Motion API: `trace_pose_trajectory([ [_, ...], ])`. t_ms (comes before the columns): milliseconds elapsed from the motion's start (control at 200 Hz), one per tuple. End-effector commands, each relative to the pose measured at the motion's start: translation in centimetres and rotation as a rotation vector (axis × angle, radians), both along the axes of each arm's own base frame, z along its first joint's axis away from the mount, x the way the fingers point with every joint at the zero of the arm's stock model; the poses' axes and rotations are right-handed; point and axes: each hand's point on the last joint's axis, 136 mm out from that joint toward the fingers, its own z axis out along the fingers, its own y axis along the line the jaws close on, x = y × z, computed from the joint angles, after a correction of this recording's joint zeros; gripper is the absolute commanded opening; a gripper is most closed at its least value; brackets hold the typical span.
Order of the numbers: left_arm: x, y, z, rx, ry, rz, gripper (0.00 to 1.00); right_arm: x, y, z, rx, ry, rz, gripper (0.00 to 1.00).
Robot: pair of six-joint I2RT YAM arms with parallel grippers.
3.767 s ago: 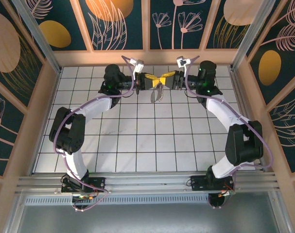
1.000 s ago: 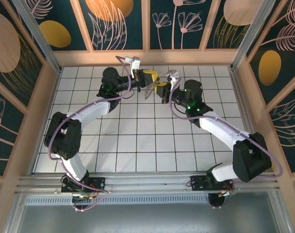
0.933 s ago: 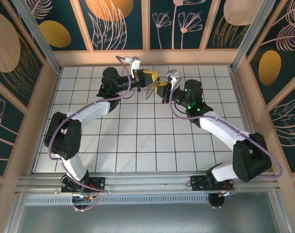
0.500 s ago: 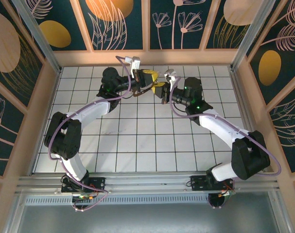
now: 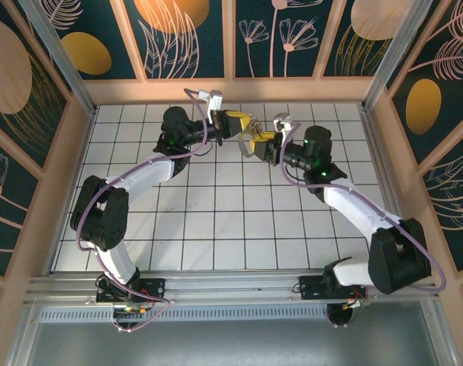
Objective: Put the keys on the keyring
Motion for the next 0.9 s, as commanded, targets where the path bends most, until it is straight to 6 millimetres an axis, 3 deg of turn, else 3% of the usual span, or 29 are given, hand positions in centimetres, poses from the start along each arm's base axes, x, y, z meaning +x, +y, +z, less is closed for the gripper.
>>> trace_pose_trajectory([
  [0, -0.5, -0.1, 1.9, -0.040, -0.065, -0.014, 0.00, -1.7, -1.7, 2.3, 0.053, -0.054, -0.006, 0.37],
  [180, -0.7, -0.2, 1.8, -0.042, -0.063, -0.025, 0.00, -2.4, -3.1, 4.9, 0.097, -0.103, -0.039, 0.38],
  [486, -1.0, 0.0, 2.0, -0.045, -0.066, -0.024, 0.00, -0.5, -3.3, 9.7, 0.297, -0.110, -0.080, 0.39],
  [891, -1.3, 0.0, 2.2, -0.046, -0.068, -0.027, 0.00, 1.7, -2.2, 10.7, 0.446, -0.038, -0.016, 0.46],
])
